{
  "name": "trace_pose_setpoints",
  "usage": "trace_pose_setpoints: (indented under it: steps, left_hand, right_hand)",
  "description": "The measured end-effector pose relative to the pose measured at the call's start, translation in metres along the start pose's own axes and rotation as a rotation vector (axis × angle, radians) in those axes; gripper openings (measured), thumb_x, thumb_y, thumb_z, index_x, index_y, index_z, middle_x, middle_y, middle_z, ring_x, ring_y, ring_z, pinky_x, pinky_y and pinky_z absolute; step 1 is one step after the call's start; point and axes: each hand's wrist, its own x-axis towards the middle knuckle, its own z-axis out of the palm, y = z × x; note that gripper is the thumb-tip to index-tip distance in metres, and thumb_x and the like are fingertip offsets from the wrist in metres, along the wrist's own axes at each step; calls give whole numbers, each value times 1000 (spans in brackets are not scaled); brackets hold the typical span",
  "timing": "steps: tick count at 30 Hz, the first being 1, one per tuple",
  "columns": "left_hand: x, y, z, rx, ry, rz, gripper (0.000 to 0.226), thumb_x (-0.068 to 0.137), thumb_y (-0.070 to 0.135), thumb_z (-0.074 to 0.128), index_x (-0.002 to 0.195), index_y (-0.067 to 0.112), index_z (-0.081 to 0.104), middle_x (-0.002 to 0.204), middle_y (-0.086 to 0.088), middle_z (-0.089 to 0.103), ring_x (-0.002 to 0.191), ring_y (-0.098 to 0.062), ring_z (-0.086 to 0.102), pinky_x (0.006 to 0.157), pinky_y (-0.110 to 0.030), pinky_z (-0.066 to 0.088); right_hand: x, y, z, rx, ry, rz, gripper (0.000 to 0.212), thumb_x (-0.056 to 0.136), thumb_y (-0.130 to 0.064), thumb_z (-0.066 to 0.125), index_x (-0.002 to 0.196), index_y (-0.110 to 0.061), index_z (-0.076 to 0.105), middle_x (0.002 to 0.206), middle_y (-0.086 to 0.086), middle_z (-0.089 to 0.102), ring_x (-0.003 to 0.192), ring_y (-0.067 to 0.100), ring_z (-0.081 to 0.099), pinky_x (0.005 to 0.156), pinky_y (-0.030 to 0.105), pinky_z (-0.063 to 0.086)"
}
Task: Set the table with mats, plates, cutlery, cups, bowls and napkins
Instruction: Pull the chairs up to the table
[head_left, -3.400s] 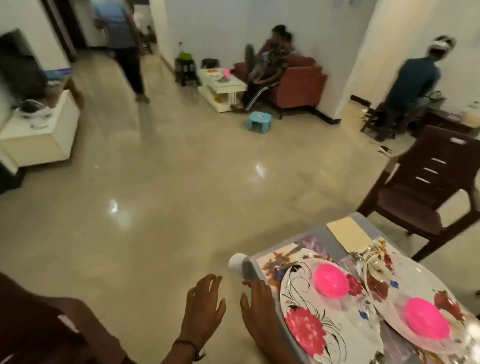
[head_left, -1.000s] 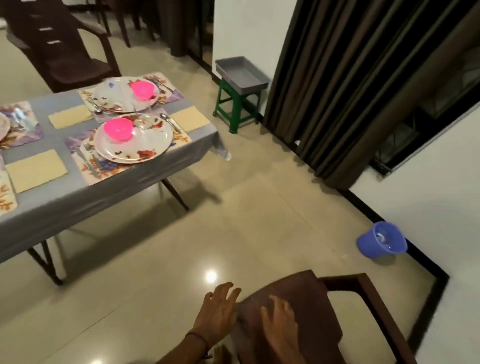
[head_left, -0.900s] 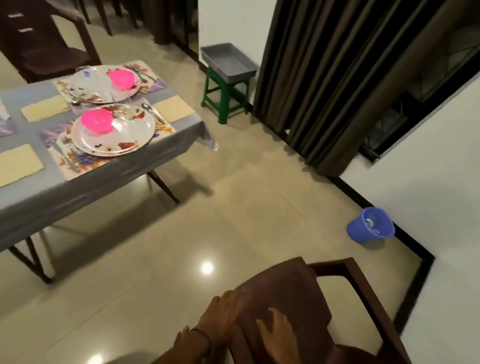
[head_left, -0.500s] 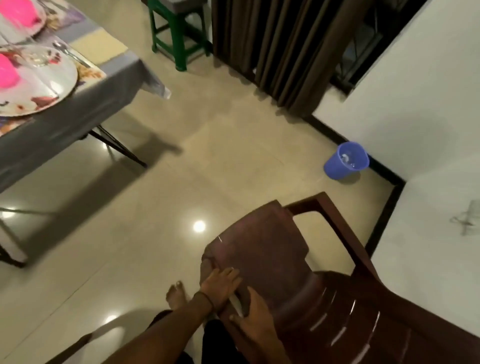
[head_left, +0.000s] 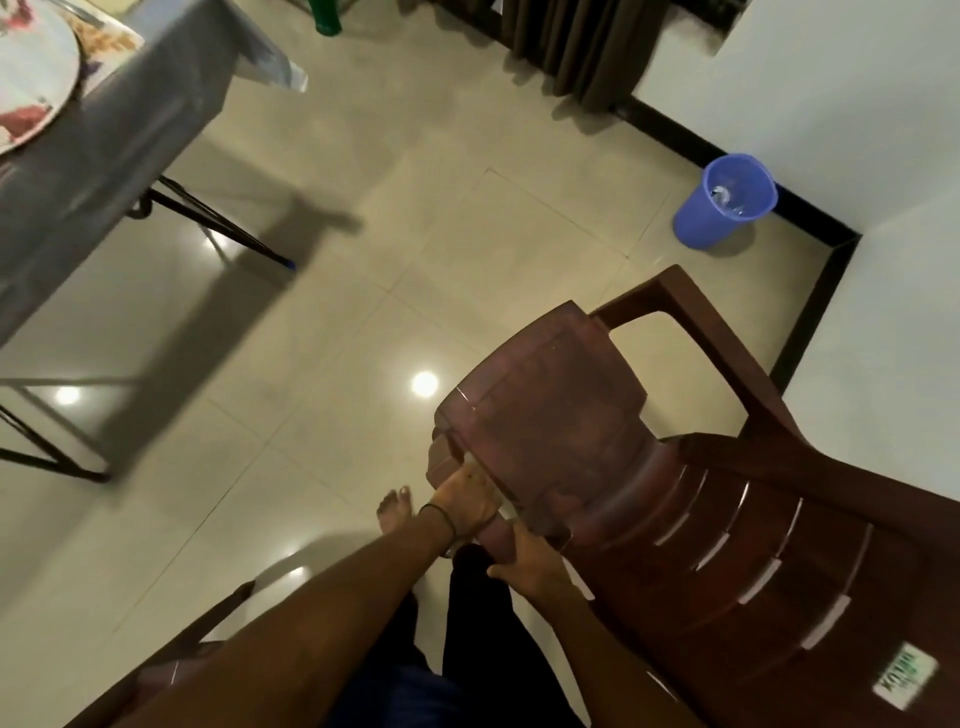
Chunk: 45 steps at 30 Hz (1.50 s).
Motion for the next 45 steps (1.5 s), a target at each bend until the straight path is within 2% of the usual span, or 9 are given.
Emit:
trace_pose_setpoints:
  steps: [3, 13, 16, 20, 25, 30, 33, 39, 45]
  left_hand:
    - [-4, -3, -3, -43, 30, 12, 47, 100, 13, 15, 131, 1, 48, 136, -21, 51, 125, -38, 45, 108, -54, 27]
    - [-49, -54, -12, -58, 195, -46, 60, 100, 19, 2, 129, -4, 49, 135, -22, 52, 125, -39, 46, 108, -44, 27]
    - [-65, -85, -7, 73, 212, 6, 42, 104, 11, 21, 132, -6, 48, 137, -23, 51, 127, -38, 44, 109, -39, 26]
    - [-80, -127, 29, 67, 16, -195, 37, 90, 16, 38, 88, 25, 74, 89, 5, 73, 84, -17, 67, 81, -27, 49]
    - [-96, -177, 60, -17, 5, -290, 26, 75, 27, 51, 63, 25, 73, 63, 8, 68, 62, -13, 67, 62, -22, 50]
    - [-104, -225, 102, 38, -27, -297, 30, 99, 9, 34, 115, 5, 59, 119, -14, 63, 113, -35, 57, 98, -42, 40]
    - [-117, -257, 125, 6, 23, -346, 25, 98, 11, 38, 112, 8, 59, 123, -12, 63, 115, -33, 58, 98, -42, 39]
    - [-145, -309, 161, 29, 67, -394, 32, 99, 15, 36, 118, 12, 61, 131, -7, 60, 117, -31, 57, 100, -40, 38]
    - [-167, -345, 180, -28, 144, -495, 46, 97, 16, 24, 132, 15, 54, 131, -4, 60, 120, -29, 53, 105, -37, 34]
  right_hand:
    - [4, 3, 8, 38, 3, -18, 78, 67, -47, 75, 134, -26, 42, 125, -1, 58, 115, 22, 59, 97, 44, 49]
    - [20, -60, 12, 106, 20, -81, 89, 65, -33, 83, 143, -26, 40, 130, -3, 59, 118, 18, 58, 103, 34, 46]
    - [31, -96, 13, 72, 11, -88, 83, 66, -35, 83, 138, -26, 43, 130, -1, 60, 116, 20, 59, 102, 38, 48]
    - [54, -139, 16, 12, -12, -122, 80, 71, -37, 82, 138, -23, 43, 131, 1, 58, 121, 24, 56, 102, 36, 45]
    - [103, -185, 33, -45, -18, -141, 79, 63, -47, 80, 131, -28, 45, 120, -2, 59, 111, 23, 59, 89, 35, 50]
    - [137, -241, 50, -116, -3, -204, 81, 69, -48, 78, 133, -17, 38, 122, 13, 58, 105, 42, 56, 80, 42, 45]
    - [133, -288, 43, -205, -19, -281, 71, 68, -48, 80, 125, -19, 49, 118, 3, 60, 108, 28, 59, 88, 36, 48]
    - [148, -354, 60, -227, -32, -382, 80, 74, -49, 78, 136, -15, 41, 134, 8, 55, 122, 30, 55, 102, 45, 47]
    - [156, -395, 60, -300, -15, -521, 69, 77, -47, 77, 132, -15, 47, 126, 7, 59, 114, 28, 59, 96, 42, 50]
